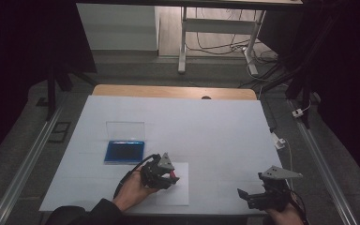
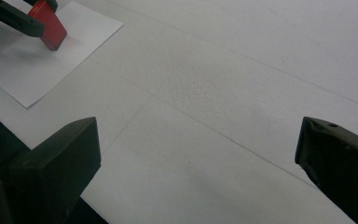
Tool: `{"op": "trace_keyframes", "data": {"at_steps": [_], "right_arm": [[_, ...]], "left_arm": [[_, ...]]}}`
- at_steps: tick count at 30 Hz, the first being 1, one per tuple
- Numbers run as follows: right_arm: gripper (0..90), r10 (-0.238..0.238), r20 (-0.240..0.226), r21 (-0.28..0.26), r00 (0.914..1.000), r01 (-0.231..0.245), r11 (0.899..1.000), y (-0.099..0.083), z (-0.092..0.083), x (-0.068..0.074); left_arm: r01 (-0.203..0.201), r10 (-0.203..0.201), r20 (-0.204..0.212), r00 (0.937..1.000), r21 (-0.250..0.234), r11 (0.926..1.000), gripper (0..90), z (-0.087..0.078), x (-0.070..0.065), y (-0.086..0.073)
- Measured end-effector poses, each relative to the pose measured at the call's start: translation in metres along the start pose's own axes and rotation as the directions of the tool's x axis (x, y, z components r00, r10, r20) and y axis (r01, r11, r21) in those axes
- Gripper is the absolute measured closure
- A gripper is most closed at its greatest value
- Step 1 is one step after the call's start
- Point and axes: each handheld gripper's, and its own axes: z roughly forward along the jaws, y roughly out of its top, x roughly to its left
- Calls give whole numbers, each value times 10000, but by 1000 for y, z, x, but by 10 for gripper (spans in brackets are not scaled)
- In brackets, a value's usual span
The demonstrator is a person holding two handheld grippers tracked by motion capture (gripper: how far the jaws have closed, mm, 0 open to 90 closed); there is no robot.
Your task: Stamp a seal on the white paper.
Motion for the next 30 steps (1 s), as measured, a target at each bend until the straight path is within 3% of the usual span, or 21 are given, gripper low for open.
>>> {"op": "trace_keyframes", "data": {"at_steps": [14, 25, 30], "right_arm": [[3, 10, -3, 51, 10000, -10, 10000, 0, 1, 0], [3, -8, -3, 67, 10000, 8, 10000, 0, 1, 1], [3, -12, -1, 79, 10000, 12, 10000, 0, 1, 1]], "left_arm": [[-242, 242, -458, 9987, 15, 9997, 588, 1, -8, -1], [224, -224, 111, 9997, -63, 9997, 588, 0, 1, -2], [106, -106, -33, 9999, -13, 9999, 588, 1, -1, -2]]}}
